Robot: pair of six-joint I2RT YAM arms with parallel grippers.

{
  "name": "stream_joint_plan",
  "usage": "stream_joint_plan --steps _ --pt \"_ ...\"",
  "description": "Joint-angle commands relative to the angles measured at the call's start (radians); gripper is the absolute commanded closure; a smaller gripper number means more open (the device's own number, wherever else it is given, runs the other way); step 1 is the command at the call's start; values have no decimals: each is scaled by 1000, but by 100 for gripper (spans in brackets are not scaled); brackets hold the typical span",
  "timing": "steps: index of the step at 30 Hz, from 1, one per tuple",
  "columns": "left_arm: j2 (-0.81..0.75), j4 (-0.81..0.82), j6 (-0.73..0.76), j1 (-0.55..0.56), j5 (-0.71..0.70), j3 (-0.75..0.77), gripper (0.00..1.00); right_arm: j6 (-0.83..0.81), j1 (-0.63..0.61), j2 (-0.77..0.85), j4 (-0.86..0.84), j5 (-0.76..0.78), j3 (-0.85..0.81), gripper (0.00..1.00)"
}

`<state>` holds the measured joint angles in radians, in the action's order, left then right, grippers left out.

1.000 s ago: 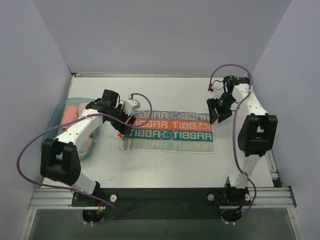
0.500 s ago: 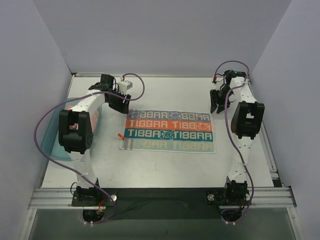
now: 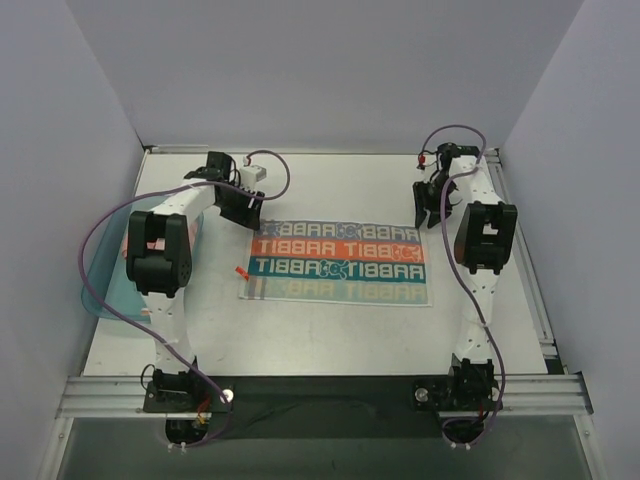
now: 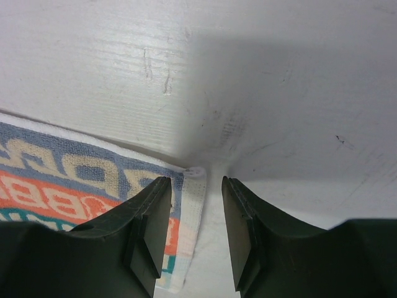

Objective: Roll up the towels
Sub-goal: Fold the towel

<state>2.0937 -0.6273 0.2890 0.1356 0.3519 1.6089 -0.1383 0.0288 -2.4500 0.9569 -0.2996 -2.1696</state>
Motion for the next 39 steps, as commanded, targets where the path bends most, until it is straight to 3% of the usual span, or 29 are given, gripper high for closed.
stream_joint_plan --steps 1,6,18,26,39 --pt "22 32 -16 -10 -7 54 31 16 -10 -20 33 22 -35 61" --pt "51 32 -24 -13 -14 75 31 22 -20 -41 34 7 -35 64" --pt "103 34 -63 -17 27 124 31 22 -21 -43 34 -9 -38 100" --pt "154 37 -93 -17 55 171 42 14 -21 -41 34 1 -44 100" --pt "167 38 -96 -16 62 167 70 12 -21 -46 32 -1 -55 100"
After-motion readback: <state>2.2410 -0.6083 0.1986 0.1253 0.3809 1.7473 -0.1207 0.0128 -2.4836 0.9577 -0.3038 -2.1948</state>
